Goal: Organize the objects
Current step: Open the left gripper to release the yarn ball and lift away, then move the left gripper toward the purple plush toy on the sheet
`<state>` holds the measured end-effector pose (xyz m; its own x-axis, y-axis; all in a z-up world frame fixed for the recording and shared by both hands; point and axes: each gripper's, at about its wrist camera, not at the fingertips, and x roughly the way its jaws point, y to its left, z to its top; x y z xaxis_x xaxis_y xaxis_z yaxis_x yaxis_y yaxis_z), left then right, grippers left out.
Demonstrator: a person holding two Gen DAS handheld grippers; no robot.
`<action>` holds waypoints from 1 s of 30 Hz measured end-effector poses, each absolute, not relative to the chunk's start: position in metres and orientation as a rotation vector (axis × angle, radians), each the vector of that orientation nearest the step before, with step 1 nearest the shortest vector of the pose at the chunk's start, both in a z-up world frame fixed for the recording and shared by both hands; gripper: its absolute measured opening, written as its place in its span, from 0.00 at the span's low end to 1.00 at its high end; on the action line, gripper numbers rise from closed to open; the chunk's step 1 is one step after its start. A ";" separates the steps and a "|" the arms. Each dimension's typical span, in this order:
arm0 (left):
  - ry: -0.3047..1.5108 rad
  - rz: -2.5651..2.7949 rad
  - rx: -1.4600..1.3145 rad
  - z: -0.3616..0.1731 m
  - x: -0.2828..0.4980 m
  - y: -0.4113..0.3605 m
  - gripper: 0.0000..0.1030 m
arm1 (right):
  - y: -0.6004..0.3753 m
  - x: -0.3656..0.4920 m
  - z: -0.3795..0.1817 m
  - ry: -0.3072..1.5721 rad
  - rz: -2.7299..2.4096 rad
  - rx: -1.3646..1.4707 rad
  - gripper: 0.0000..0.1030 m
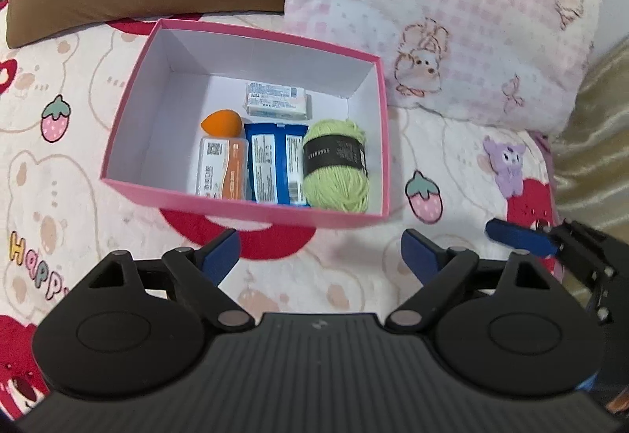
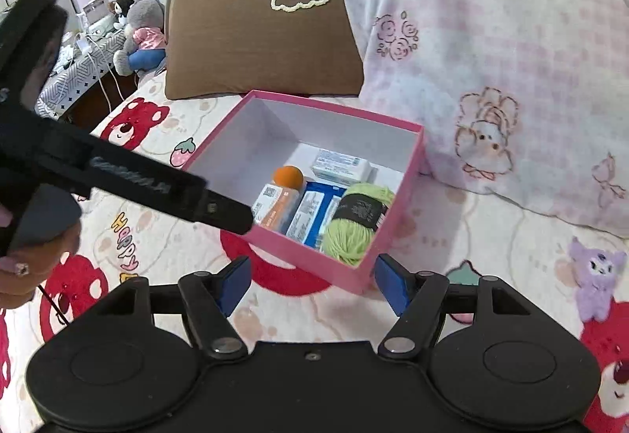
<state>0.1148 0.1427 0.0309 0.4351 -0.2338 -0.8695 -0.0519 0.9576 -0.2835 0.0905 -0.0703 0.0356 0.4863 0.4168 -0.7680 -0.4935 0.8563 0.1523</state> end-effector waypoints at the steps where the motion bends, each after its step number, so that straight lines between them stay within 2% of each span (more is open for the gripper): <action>1: 1.120 -0.119 -0.273 0.033 0.109 0.141 0.87 | -0.072 0.086 0.038 0.903 0.548 -0.097 0.73; 7: 1.126 -0.163 -0.231 0.047 0.076 0.129 0.89 | -0.082 0.058 0.052 0.888 0.517 -0.132 0.76; 10: 1.117 -0.183 -0.209 0.054 0.061 0.120 0.92 | -0.089 0.046 0.056 0.880 0.494 -0.143 0.87; 17: 1.132 -0.253 -0.199 0.060 0.034 0.096 0.94 | -0.113 0.022 0.055 0.905 0.432 -0.162 0.87; 30: 1.196 -0.332 -0.132 0.033 0.019 0.037 1.00 | -0.178 0.000 0.034 0.921 0.343 -0.151 0.87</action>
<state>0.0188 0.0372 0.0327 0.3247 -0.3210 -0.8897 0.1830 0.9442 -0.2739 0.0000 -0.1778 0.0341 0.5551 0.2254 -0.8007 -0.3536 0.9352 0.0181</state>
